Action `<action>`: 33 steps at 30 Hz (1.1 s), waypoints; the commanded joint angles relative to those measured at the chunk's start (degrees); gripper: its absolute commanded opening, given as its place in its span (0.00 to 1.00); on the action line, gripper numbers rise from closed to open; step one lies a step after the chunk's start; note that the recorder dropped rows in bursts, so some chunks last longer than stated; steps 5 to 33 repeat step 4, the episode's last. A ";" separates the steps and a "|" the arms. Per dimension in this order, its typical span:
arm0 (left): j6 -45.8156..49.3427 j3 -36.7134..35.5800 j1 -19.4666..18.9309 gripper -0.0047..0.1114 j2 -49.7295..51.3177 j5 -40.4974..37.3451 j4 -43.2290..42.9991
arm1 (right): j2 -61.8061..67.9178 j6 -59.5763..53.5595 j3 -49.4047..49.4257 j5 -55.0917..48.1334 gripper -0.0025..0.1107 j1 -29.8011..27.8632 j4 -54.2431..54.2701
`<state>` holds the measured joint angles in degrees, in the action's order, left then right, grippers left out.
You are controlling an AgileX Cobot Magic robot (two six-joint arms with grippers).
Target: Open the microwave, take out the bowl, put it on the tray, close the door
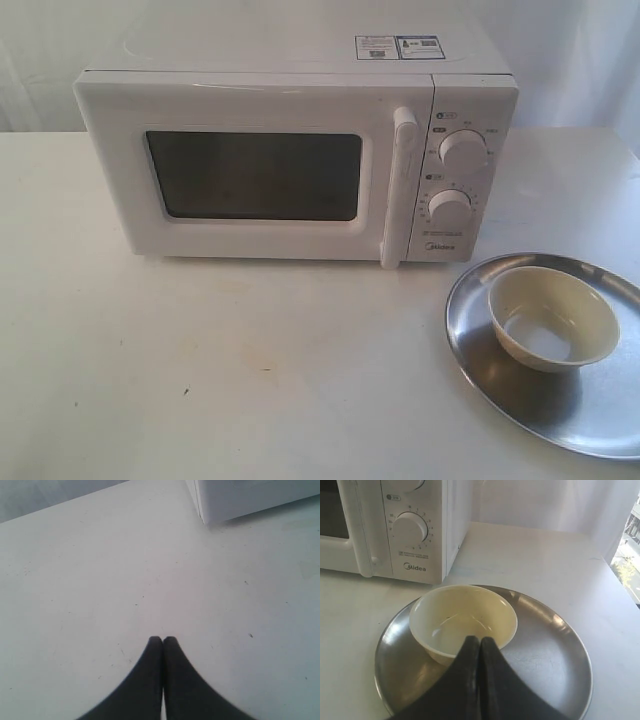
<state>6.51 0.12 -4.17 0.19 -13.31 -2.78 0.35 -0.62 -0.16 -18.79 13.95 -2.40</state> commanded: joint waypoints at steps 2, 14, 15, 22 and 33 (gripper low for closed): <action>-0.18 -0.12 0.23 0.04 -0.19 0.00 0.22 | -0.35 -0.68 0.16 0.90 0.02 -0.30 0.03; -0.18 -0.12 0.23 0.04 -0.19 0.00 0.22 | -0.35 -0.68 0.16 0.90 0.02 -0.30 0.03; -0.18 -0.12 0.23 0.04 -0.19 0.00 0.22 | -0.35 -0.68 0.16 0.90 0.02 -0.30 0.03; -0.18 -0.12 0.23 0.04 -0.19 0.00 0.22 | -0.35 -0.68 0.16 0.90 0.02 -0.30 0.03; -0.18 -0.12 0.23 0.04 -0.19 0.00 0.22 | -0.35 -0.68 0.16 0.90 0.02 -0.30 0.03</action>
